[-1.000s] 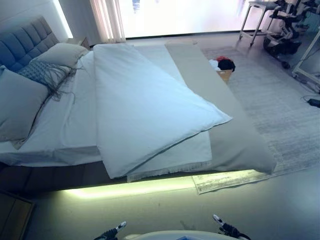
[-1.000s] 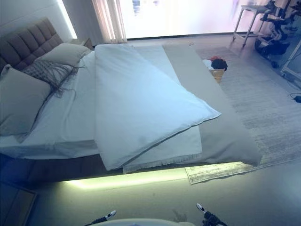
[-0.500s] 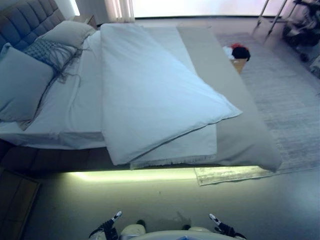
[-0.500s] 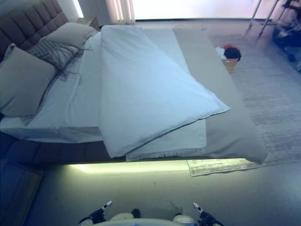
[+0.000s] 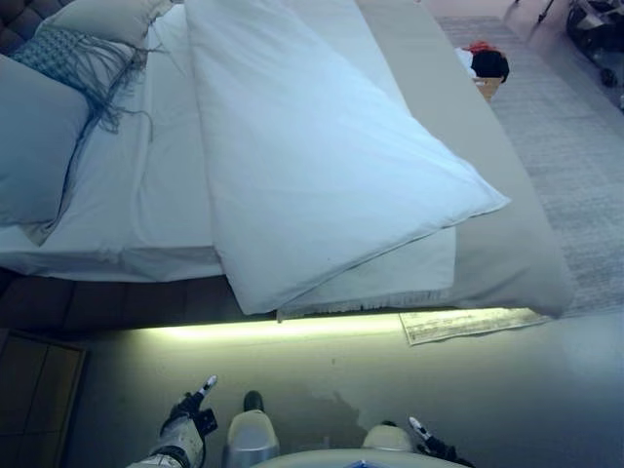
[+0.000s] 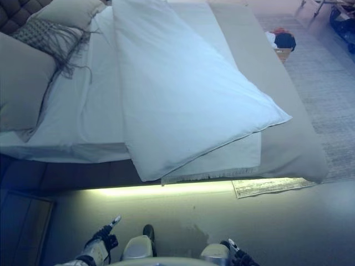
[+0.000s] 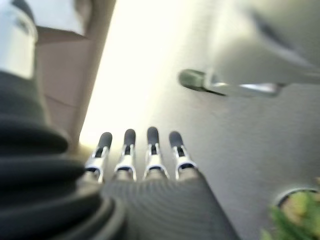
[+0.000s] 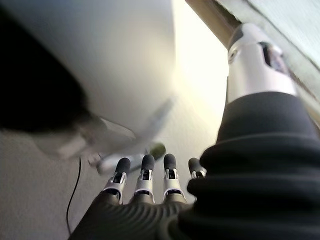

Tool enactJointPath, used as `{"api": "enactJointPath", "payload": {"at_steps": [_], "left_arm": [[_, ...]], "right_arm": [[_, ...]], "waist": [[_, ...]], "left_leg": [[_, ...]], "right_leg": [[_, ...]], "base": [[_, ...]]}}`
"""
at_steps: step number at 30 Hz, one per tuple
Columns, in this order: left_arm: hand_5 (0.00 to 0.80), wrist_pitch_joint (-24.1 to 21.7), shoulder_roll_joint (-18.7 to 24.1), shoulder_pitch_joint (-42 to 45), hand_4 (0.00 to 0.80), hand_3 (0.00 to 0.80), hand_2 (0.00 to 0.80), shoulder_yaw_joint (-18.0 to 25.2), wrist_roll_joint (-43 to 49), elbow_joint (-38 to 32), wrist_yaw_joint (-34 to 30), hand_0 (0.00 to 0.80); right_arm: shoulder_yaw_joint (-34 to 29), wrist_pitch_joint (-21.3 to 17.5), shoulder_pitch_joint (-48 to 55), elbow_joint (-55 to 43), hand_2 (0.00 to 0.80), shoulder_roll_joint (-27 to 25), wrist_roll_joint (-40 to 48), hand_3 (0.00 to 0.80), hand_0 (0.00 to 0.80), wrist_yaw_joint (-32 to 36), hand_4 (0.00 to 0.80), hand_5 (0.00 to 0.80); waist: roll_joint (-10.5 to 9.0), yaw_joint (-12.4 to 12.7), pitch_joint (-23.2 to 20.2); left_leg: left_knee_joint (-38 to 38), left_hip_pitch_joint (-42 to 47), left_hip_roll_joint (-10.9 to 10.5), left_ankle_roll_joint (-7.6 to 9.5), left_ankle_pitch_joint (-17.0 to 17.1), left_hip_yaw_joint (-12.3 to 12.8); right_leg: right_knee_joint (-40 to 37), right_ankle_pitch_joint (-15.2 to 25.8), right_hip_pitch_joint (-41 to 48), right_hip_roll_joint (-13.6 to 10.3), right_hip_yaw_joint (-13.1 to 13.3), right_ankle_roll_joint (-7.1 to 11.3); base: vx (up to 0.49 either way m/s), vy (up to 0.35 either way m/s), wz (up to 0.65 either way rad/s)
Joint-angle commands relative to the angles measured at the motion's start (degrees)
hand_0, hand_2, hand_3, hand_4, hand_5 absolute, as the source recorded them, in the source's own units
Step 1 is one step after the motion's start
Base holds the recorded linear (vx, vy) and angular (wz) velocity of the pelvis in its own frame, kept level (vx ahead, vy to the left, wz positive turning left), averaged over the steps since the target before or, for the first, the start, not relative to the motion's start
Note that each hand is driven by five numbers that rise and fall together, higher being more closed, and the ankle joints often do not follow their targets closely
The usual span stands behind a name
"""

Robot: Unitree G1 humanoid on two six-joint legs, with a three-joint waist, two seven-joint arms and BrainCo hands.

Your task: Make the bed neatly

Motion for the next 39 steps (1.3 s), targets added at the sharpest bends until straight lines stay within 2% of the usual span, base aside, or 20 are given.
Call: {"api": "enactJointPath", "payload": {"at_steps": [1, 4, 7, 8, 10, 12, 13, 14, 16, 17, 18, 20, 22, 25, 27, 29, 30, 32, 35, 39], "left_arm": [[0.0, -0.3, -2.5, -0.8, 0.0, 0.0, 0.0, -0.9, 3.4, 2.1, -0.3, 0.0], [0.0, 1.4, -2.5, -0.3, 0.0, 0.0, 0.0, -2.5, 8.4, 1.6, -1.4, 0.0], [0.0, 2.1, -2.0, 0.9, 0.0, 0.0, 0.0, -4.5, 11.6, 1.8, -2.4, 0.0], [0.0, 2.4, -1.7, 1.4, 0.0, 0.0, 0.0, -5.2, 12.7, 1.7, -2.8, 0.0], [0.0, 2.4, -1.2, 1.8, 0.0, 0.0, 0.0, -6.4, 13.2, 2.1, -3.6, 0.0], [0.0, 2.2, -0.9, 1.6, 0.0, 0.0, 0.0, -6.4, 11.6, 2.2, -3.6, 0.0], [0.0, 2.2, -1.0, 1.4, 0.0, 0.0, 0.0, -6.2, 11.3, 2.2, -3.6, 0.0], [0.0, 1.2, -1.2, 0.8, 0.0, 0.0, 0.0, -6.4, 10.5, 1.9, -3.7, 0.0], [0.0, 0.8, -1.5, -0.4, 0.0, 0.0, 0.0, -6.8, 10.4, 1.4, -3.6, 0.0], [0.0, 0.6, -1.7, -1.0, 0.0, 0.0, 0.0, -7.2, 10.5, 1.2, -3.3, 0.0], [0.0, 0.8, -2.3, -0.7, 0.0, 0.0, 0.0, -8.2, 9.4, 0.8, -2.7, 0.0], [0.0, 1.0, -3.3, 0.0, 0.0, 0.0, 0.0, -7.8, 7.0, -0.3, -2.7, 0.0], [0.0, 1.4, -4.0, 0.7, 0.0, 0.0, 0.0, -7.0, 9.8, -0.1, -3.6, 0.0], [0.0, 1.6, -4.7, 1.2, 0.0, 0.0, 0.0, -8.0, 9.9, 0.0, -3.8, 0.0], [0.0, 1.6, -4.8, 0.8, 0.0, 0.0, 0.0, -8.1, 7.9, 0.0, -3.4, 0.0], [0.0, 0.6, -5.2, 1.0, 0.0, 0.0, 0.0, -7.7, 6.1, 0.3, -3.2, 0.0], [0.0, -0.1, -5.4, 1.4, 0.0, 0.0, 0.0, -7.1, 5.1, 0.4, -3.1, 0.0], [0.0, -0.8, -5.5, 2.1, 0.0, 0.0, 0.0, -6.2, 4.7, 0.7, -3.3, 0.0], [0.0, -1.6, -5.1, 1.6, 0.0, 0.0, 0.0, -6.3, 4.6, 0.9, -3.1, 0.0], [0.0, -1.8, -4.9, 0.4, 0.0, 0.0, 0.0, -5.9, 7.6, 1.8, -3.6, 0.0]], "right_arm": [[0.9, -1.3, -1.9, -4.0, 0.0, -1.8, 0.7, 0.0, 0.0, 0.8, 0.0, 0.0], [0.6, -0.7, -1.8, -5.0, 0.0, -1.6, 1.6, 0.0, 0.0, -0.4, 0.0, 0.0], [-0.9, -0.7, -1.0, -4.7, 0.0, -2.1, 1.3, 0.0, 0.0, 0.8, 0.0, 0.0], [-1.2, -1.1, -0.8, -4.4, 0.0, -2.3, 1.0, 0.0, 0.0, 1.2, 0.0, 0.0], [-1.2, -1.5, -0.4, -3.9, 0.0, -2.3, 1.7, 0.0, 0.0, 2.8, 0.0, 0.0], [-0.3, -3.3, -1.0, -3.0, 0.0, -1.9, 2.5, 0.0, 0.0, 4.1, 0.0, 0.0], [0.1, -3.7, -1.5, -2.7, 0.0, -1.8, 3.2, 0.0, 0.0, 4.4, 0.0, 0.0], [0.8, -4.7, -3.4, -2.3, 0.0, -1.9, 4.6, 0.0, 0.0, 4.8, 0.0, 0.0], [2.0, -4.2, -6.1, -2.4, 0.0, -2.3, 5.9, 0.0, 0.0, 5.1, 0.0, 0.0], [2.4, -3.6, -7.1, -2.6, 0.0, -2.4, 5.6, 0.0, 0.0, 4.6, 0.0, 0.0], [2.7, -2.6, -6.9, -3.0, 0.0, -2.0, 4.5, 0.0, 0.0, 3.2, 0.0, 0.0], [3.3, -1.9, -6.0, -3.4, 0.0, -1.9, 3.8, 0.0, 0.0, 2.3, 0.0, 0.0], [3.4, -2.1, -5.0, -3.6, 0.0, -2.1, 4.6, 0.0, 0.0, 3.0, 0.0, 0.0], [3.9, -2.1, -4.9, -4.5, 0.0, -2.4, 4.8, 0.0, 0.0, 3.9, 0.0, 0.0], [4.4, -1.9, -5.1, -5.3, 0.0, -2.8, 4.3, 0.0, 0.0, 3.3, 0.0, 0.0], [4.9, -1.2, -5.1, -6.0, 0.0, -3.4, 3.4, 0.0, 0.0, 3.2, 0.0, 0.0], [5.0, -1.1, -5.1, -6.2, 0.0, -3.6, 2.6, 0.0, 0.0, 2.9, 0.0, 0.0], [4.7, -1.1, -5.3, -5.7, 0.0, -3.8, 2.1, 0.0, 0.0, 2.2, 0.0, 0.0], [4.3, -1.9, -5.7, -5.0, 0.0, -4.1, 4.6, 0.0, 0.0, 2.5, 0.0, 0.0], [4.2, -2.9, -6.7, -4.8, 0.0, -3.6, 7.9, 0.0, 0.0, 2.0, 0.0, 0.0]], "waist": [[0.6, 1.3, -1.8], [0.15, 1.3, -2.7], [0.42, 0.5, -3.4], [0.57, -0.1, -3.2], [1.08, -1.6, -2.9], [1.65, -3.0, -1.7], [1.86, -3.2, -1.2], [1.96, -4.0, 0.7], [2.1, -4.8, 2.3], [2.13, -5.1, 2.6], [2.21, -5.2, 2.5], [2.76, -4.9, 1.8], [2.66, -4.5, 1.1], [2.27, -4.9, 0.3], [1.63, -5.3, 0.0], [1.1, -4.9, 0.7], [1.2, -4.5, 1.2], [1.88, -3.8, 1.5], [3.1, -1.8, 2.0], [2.48, -0.3, 2.2]], "left_leg": [[6.3, -11.4, 5.6, -1.44, 5.8, -2.0], [6.7, -10.9, 4.9, -0.66, 4.7, -0.9], [3.3, -7.9, 2.8, 1.31, 4.1, 0.8], [1.5, -5.9, 1.6, 2.42, 3.8, 1.3], [-2.2, -3.0, -0.2, 3.97, 3.5, 0.8], [-5.7, -0.8, -1.8, 4.22, 3.5, 0.3], [-6.4, -0.5, -2.1, 4.13, 3.4, 0.1], [-7.9, -0.3, -3.9, 4.44, 3.0, 0.0], [-8.4, -1.1, -5.6, 5.17, 2.0, -0.6], [-8.2, -1.6, -6.3, 5.63, 1.4, -0.7], [-6.8, -1.7, -6.8, 6.08, 0.8, -0.9], [-5.8, -1.5, -6.6, 5.9, 1.0, -2.0], [-5.3, 0.1, -6.0, 5.12, 0.9, -2.2], [-3.7, 1.2, -5.4, 4.5, 0.0, -2.3], [0.6, 0.5, -4.9, 3.84, -0.8, -1.8], [9.7, -2.8, -4.3, 2.43, 2.4, -3.2], [10.9, -4.0, -4.2, 1.94, 3.7, -4.3], [5.8, -3.7, -2.8, 1.39, 5.3, -4.6], [-6.8, -5.3, 0.4, -0.77, 11.8, -6.1], [-6.9, -6.5, -1.0, 0.31, 9.1, -7.2]], "right_leg": [[0.6, 1.0, 4.5, -2.3, -0.3, 2.66], [-0.7, 4.4, 5.1, -4.7, -1.0, 3.08], [4.2, 8.3, 1.6, -6.1, -1.1, 2.55], [8.4, 8.0, -1.6, -4.3, 0.0, 2.11], [11.4, 5.4, -7.1, 1.5, 1.4, 0.55], [9.0, 3.2, -11.9, 6.8, 0.0, -1.48], [8.4, 2.8, -13.0, 7.7, -0.4, -1.85], [5.6, 5.3, -18.4, 9.6, -1.1, -1.96], [3.4, 8.6, -23.3, 10.5, -0.6, -1.92], [2.5, 9.1, -23.6, 10.8, 0.2, -2.16], [2.5, 7.5, -20.4, 11.2, 1.0, -3.08], [3.3, 6.0, -18.6, 11.4, 0.2, -3.89], [2.4, 5.1, -15.5, 11.4, -1.5, -4.64], [2.3, 4.2, -14.1, 11.8, -1.6, -5.53], [2.5, 4.0, -13.9, 11.5, -1.4, -6.39], [2.1, 3.6, -12.3, 11.6, -1.5, -7.58], [1.9, 3.3, -11.3, 11.8, -1.1, -7.77], [1.7, 2.9, -9.9, 11.9, -0.4, -7.11], [0.7, 1.7, -7.6, 11.8, 1.3, -5.59], [1.3, 0.4, -6.5, 9.4, 1.1, -4.32]], "base": [[0.146, 0.088, -0.19], [0.196, 0.124, -0.11], [0.211, 0.183, -0.04], [0.235, 0.237, -0.14], [0.229, 0.185, -0.34], [0.122, 0.066, -0.23], [-0.041, -0.022, -0.14], [-0.074, -0.068, -0.13], [-0.128, -0.078, 0.08], [0.012, -0.124, 0.63], [0.156, -0.142, 1.02], [0.286, -0.131, 0.73], [0.329, -0.111, 0.1], [0.227, -0.024, 0.14], [0.155, 0.038, 0.07], [0.171, 0.065, 0.16], [0.218, 0.154, 0.07], [0.258, 0.289, -0.1], [0.195, 0.33, -0.12], [0.118, 0.218, -0.12]]}}
